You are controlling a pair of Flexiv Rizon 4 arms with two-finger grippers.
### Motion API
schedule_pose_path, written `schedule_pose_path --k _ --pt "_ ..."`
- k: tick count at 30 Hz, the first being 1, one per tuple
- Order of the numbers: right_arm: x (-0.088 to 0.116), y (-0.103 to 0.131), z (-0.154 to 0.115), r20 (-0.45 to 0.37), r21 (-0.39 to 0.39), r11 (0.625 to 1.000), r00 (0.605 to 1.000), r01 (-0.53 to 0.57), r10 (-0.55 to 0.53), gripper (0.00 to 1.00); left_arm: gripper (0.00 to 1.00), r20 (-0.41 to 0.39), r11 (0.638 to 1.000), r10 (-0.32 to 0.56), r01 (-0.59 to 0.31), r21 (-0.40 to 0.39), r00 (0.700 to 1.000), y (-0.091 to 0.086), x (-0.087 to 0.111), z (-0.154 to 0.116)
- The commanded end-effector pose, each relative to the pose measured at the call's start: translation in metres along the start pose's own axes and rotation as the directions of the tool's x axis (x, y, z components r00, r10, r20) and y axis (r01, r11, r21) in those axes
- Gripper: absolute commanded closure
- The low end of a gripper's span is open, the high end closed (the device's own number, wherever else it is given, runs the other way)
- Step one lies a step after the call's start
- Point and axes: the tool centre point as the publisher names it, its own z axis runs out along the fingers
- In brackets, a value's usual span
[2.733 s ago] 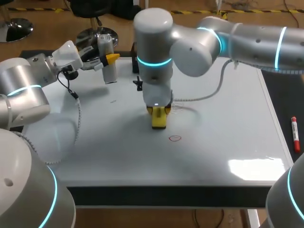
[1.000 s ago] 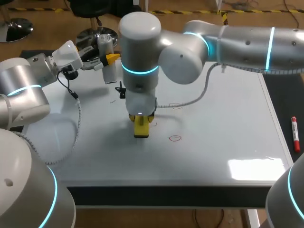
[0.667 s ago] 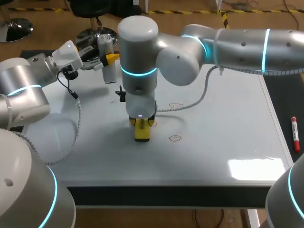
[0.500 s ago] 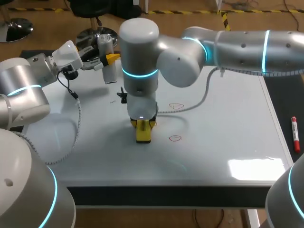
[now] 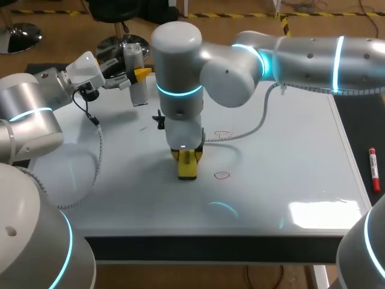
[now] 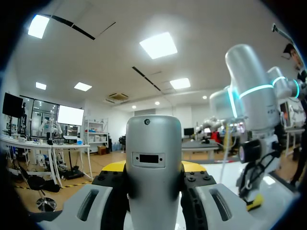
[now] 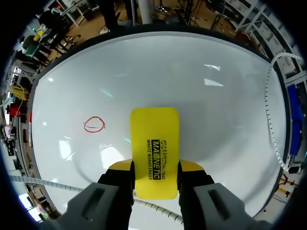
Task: Pick up the inspection probe, press it on each red-marked spot on the whiteboard one by one, put down the probe, pick up the eraser, and wipe off all the red marks.
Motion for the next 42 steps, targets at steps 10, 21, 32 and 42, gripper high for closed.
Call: schedule_pose_path --k 10,21,32,42 --pt "0.034 -0.003 0.023 -0.028 -0.012 1.000 0.999 -0.024 0.023 1.00 1.00 0.001 1.000 0.001 -0.001 0.003 1.000 0.000 0.000 0.000" --pt "0.036 -0.018 -0.005 0.006 0.006 1.000 1.000 -0.018 0.018 1.00 1.00 0.001 1.000 0.001 -0.001 0.003 1.000 0.000 0.000 0.000" --pt "0.030 -0.069 -0.068 0.028 0.018 1.000 0.999 0.023 -0.023 1.00 1.00 0.001 1.000 0.001 -0.001 0.003 1.000 0.000 0.000 0.000" --pt "0.035 -0.091 -0.075 0.009 0.037 0.999 0.999 0.030 -0.030 1.00 1.00 0.001 1.000 0.001 -0.001 0.003 1.000 0.000 0.000 0.000"
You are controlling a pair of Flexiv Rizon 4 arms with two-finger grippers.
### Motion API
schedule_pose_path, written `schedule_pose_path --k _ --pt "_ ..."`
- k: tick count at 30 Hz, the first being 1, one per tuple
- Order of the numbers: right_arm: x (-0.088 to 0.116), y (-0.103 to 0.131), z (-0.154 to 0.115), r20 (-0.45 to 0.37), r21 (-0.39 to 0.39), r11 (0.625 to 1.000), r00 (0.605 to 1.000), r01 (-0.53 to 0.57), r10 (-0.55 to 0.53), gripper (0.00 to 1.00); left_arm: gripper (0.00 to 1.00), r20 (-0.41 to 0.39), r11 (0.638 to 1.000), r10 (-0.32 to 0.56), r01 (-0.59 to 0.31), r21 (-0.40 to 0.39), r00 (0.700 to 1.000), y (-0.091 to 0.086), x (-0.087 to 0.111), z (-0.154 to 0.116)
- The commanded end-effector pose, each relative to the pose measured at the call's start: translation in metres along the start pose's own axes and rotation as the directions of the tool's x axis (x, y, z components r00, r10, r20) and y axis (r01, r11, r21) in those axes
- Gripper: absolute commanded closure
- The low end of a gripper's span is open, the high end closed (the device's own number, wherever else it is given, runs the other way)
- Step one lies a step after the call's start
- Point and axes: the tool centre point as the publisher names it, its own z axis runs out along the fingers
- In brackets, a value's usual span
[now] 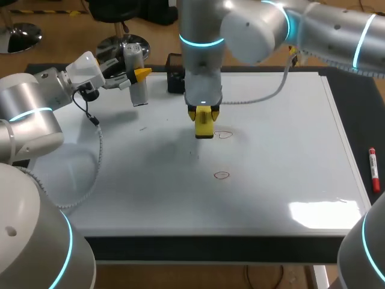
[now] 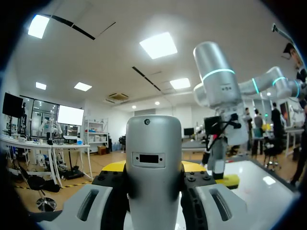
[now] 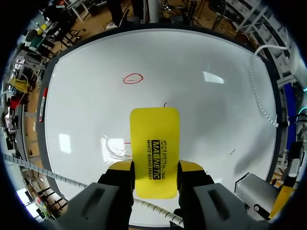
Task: Pick up the inspection probe, press it on each red-marked spot on the whiteboard one by one, put down the probe, pick up the eraser, and wipe off all the red marks.
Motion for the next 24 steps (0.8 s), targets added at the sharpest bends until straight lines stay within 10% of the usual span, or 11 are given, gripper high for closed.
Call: schedule_pose_path --k 1,12,24 --pt "-0.003 -0.003 -0.002 -0.010 0.002 1.000 1.000 0.000 0.000 1.00 1.00 0.001 1.000 0.001 -0.001 0.003 1.000 0.000 0.000 0.000" --pt "0.007 -0.013 -0.005 -0.019 0.018 0.999 0.999 -0.027 0.028 1.00 1.00 0.001 1.000 0.001 -0.001 0.003 1.000 0.000 0.000 0.000" --pt "-0.021 0.048 0.009 0.033 -0.009 0.999 0.999 -0.043 0.043 1.00 1.00 0.001 1.000 0.001 -0.001 0.003 1.000 0.000 0.000 0.000"
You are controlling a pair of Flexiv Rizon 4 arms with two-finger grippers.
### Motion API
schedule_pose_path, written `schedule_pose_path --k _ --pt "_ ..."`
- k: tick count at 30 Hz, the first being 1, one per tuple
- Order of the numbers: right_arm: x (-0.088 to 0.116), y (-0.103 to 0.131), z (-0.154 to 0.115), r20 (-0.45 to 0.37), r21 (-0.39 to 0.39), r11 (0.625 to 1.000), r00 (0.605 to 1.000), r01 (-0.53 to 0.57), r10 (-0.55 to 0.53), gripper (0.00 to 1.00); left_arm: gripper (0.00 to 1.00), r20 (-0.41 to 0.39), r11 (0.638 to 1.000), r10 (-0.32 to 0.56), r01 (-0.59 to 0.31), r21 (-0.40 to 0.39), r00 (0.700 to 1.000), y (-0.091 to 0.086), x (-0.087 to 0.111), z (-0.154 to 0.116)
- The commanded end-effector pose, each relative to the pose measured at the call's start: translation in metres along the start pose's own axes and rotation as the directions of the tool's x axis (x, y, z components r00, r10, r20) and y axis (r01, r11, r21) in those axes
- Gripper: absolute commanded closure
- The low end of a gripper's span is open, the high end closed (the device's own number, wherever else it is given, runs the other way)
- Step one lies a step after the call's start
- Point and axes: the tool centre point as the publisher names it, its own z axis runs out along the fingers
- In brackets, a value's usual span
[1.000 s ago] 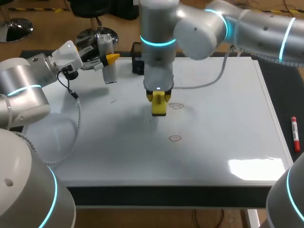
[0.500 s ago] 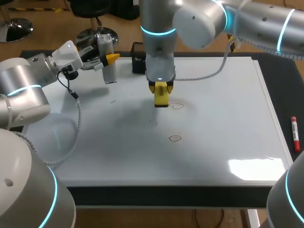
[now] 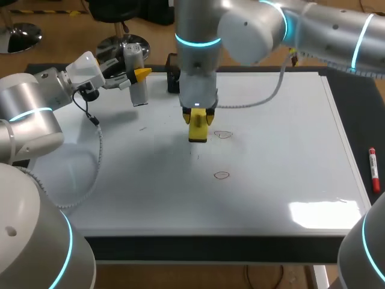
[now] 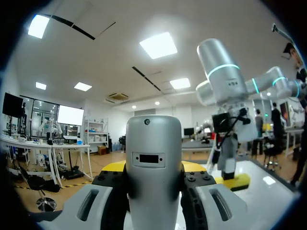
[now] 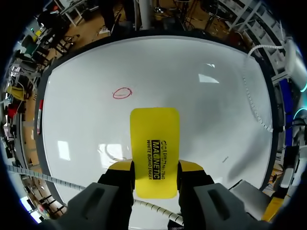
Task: Pick up the inspection probe, press it on each red-marked spot on the whiteboard one by one, put down the probe, pick up the eraser, and wipe off all the red marks.
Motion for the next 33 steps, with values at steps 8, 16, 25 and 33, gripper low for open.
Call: schedule_pose_path --k 8,16,25,33 --pt "-0.015 0.038 0.034 -0.001 -0.004 1.000 1.000 0.005 -0.005 1.00 1.00 0.001 1.000 0.001 -0.001 0.003 1.000 0.000 0.000 0.000" --pt "-0.018 0.047 0.057 -0.019 -0.030 1.000 1.000 0.007 -0.007 1.00 1.00 0.001 1.000 0.001 -0.001 0.003 1.000 0.000 0.000 0.000" --pt "-0.017 0.047 0.067 -0.023 -0.038 0.999 1.000 0.007 -0.008 1.00 1.00 0.001 1.000 0.001 -0.001 0.003 1.000 0.000 0.000 0.000" --pt "-0.007 0.048 0.074 -0.034 -0.050 0.999 0.999 0.004 -0.006 1.00 1.00 0.001 1.000 0.001 -0.001 0.003 1.000 0.000 0.000 0.000"
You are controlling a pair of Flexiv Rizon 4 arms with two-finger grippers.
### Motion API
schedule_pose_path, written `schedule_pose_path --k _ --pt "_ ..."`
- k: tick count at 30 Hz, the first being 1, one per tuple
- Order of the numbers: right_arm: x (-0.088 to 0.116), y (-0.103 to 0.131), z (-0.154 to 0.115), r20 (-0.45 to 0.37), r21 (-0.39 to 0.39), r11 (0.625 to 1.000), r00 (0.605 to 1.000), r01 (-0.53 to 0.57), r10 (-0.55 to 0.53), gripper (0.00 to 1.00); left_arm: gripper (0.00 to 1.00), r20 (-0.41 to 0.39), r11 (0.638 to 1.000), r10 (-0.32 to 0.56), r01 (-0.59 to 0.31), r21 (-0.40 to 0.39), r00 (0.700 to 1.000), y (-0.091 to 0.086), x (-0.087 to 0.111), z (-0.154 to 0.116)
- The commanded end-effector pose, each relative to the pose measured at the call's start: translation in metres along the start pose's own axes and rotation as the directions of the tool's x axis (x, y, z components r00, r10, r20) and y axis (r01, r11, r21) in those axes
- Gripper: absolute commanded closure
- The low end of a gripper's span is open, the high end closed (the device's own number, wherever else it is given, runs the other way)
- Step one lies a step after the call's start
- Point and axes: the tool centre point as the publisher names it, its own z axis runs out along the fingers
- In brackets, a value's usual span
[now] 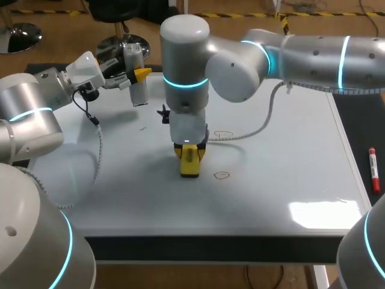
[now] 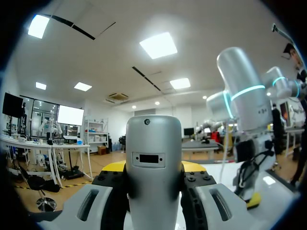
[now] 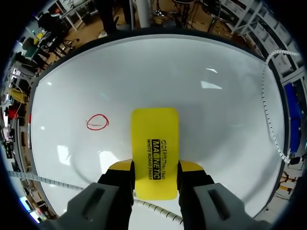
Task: Pick up the inspection probe, press it on each red-marked spot on the whiteboard one by one, put down the probe, pick up the eraser, and wipe off all the red marks.
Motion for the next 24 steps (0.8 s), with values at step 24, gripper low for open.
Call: schedule_pose_path --k 24 --pt "0.049 -0.007 0.012 -0.059 -0.011 0.999 0.998 -0.039 0.038 1.00 1.00 0.001 1.000 0.001 -0.001 0.003 1.000 0.000 0.000 0.000"
